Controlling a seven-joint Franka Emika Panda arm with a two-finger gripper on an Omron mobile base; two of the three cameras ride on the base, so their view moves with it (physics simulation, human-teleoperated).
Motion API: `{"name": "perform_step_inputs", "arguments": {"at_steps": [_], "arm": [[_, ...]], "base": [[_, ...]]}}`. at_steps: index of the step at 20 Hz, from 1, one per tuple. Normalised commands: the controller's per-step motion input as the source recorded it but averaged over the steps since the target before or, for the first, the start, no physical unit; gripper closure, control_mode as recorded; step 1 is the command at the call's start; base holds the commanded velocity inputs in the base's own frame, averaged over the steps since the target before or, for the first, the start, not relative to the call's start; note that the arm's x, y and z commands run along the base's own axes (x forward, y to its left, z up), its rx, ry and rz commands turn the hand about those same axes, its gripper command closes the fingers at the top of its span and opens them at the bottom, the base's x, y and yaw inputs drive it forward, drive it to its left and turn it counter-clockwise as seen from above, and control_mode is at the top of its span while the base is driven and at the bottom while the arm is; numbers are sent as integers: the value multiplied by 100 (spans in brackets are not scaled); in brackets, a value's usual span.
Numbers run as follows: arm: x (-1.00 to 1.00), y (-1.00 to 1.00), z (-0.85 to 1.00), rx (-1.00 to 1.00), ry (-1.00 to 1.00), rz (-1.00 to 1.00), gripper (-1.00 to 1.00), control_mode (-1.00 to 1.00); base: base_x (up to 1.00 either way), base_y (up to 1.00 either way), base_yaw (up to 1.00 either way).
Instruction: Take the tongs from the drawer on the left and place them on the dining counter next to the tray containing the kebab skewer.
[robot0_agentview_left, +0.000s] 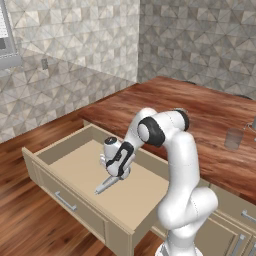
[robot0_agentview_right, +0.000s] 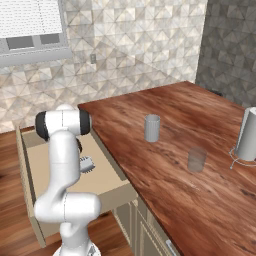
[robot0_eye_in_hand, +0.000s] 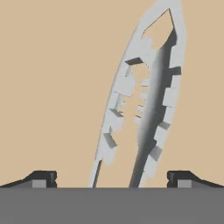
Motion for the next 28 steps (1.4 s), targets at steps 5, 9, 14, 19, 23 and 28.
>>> {"name": "perform_step_inputs", "arguments": {"at_steps": [5,9,14,19,23,28], "arm": [[0,0,0,0,0,0,-100,-100],[0,0,-28,0,0,0,-100,-100],[0,0,-25,0,0,0,-100,-100],[0,0,-15,0,0,0,-100,-100],[0,0,-4,0,0,0,-100,-100],[0,0,0,0,0,0,-100,-100]], "base": [[0,0,0],[0,0,0],[0,0,0],[0,0,0],[0,0,0],[0,0,0]]}}
